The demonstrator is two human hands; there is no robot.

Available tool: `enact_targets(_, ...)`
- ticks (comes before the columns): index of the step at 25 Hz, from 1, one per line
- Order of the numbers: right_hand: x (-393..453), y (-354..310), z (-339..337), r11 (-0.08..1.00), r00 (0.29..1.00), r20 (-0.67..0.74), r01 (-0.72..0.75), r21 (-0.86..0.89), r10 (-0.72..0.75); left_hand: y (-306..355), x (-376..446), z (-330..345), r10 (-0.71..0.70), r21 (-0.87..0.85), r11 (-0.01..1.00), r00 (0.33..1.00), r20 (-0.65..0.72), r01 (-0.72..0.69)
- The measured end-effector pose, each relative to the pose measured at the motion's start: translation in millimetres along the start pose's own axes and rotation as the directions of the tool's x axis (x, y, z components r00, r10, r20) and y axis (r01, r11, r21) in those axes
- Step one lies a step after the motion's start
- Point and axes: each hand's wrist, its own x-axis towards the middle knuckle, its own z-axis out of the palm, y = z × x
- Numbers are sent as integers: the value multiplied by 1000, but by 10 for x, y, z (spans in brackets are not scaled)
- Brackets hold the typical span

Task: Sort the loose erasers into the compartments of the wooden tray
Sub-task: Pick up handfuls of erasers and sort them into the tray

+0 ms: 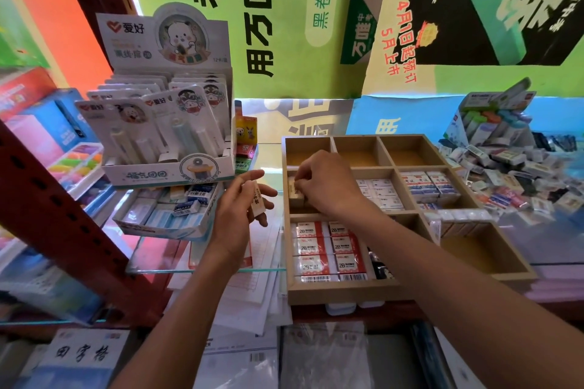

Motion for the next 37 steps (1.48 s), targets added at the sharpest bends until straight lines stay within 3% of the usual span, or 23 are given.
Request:
enact_targets(3,-42,57,-119,998,995,-95,45,44,-41,17,-16,2,21,43,999,1000,-13,-20)
enact_targets(6,-80,78,-186,987,985,61,162,-2,-161,25,-36,18,11,66,998,1000,-27,-9)
enact_targets(9,-131,28,-175,975,977,22,210,71,-212,50,-40,25,-13,13,1000,999,-48,14)
enact_targets(12,-204,-116,-119,932,958,130,210,297,-257,59,-32,23,-35,-21,999,998,-43,34)
enact_targets(16,-243,-275,82,922,942,91,290,258,-322,22,-9,2,-12,-44,999,1000,-20,11)
enact_targets(18,-248,-294,73,906,968,49,210,367,-244,17,-12,-5,-9,-55,998,1000,-13,8)
enact_targets(20,-232,-230,-72,840,997,42,36,541,-70,10,-7,-4,-6,-47,999,1000,-14,5)
enact_targets(22,-200,-47,-274,796,998,-3,-53,603,69,2,6,0,16,-10,1000,1000,-8,-17)
enact_targets(25,-217,234,-444,951,996,-81,44,307,-20,-27,27,3,29,48,998,1000,-13,-28)
enact_targets(29,-268,348,-315,950,950,111,302,-73,-293,-30,19,4,40,79,996,999,-13,-39)
enact_targets(32,-196,364,-293,941,936,171,325,-92,-307,-28,13,14,32,87,996,999,-18,-30)
enact_targets(37,-145,381,-279,946,938,154,321,-47,-311,-47,18,-1,29,99,995,1000,-7,-28)
